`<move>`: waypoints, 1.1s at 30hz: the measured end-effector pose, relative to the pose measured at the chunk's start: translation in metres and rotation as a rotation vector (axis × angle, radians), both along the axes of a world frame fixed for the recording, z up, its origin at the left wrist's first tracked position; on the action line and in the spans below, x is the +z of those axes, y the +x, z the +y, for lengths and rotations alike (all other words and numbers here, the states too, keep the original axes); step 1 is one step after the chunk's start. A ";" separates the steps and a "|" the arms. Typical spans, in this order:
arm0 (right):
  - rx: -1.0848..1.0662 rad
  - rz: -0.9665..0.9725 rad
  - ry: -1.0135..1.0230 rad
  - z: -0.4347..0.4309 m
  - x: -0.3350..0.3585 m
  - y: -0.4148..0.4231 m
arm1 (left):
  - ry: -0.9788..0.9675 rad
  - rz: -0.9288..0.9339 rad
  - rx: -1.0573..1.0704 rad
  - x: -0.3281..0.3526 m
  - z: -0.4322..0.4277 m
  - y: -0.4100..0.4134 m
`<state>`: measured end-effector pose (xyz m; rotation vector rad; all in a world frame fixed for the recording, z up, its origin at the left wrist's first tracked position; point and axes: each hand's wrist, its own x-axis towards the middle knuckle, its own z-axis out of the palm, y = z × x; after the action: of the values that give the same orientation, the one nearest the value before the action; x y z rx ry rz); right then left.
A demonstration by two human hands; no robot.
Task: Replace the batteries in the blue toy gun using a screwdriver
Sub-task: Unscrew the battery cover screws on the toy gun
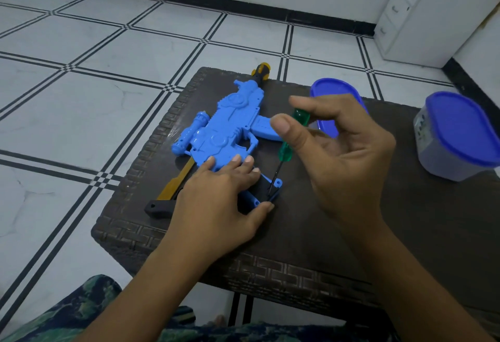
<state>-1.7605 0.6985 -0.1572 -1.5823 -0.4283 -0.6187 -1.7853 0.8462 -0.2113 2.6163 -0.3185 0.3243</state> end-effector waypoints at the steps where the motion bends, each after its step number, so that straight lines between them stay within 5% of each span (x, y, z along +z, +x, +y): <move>1: -0.026 -0.018 -0.027 -0.001 0.001 0.001 | 0.000 0.003 -0.001 0.000 0.000 0.000; 12: 0.158 0.061 -0.015 -0.001 0.003 -0.004 | -0.026 0.005 0.001 0.002 0.003 0.000; 33: 0.116 -0.045 -0.072 0.004 0.002 -0.001 | -0.011 -0.085 0.018 0.004 0.005 -0.002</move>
<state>-1.7611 0.7021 -0.1554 -1.6015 -0.5776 -0.5565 -1.7872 0.8510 -0.2078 2.6009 -0.3209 0.4434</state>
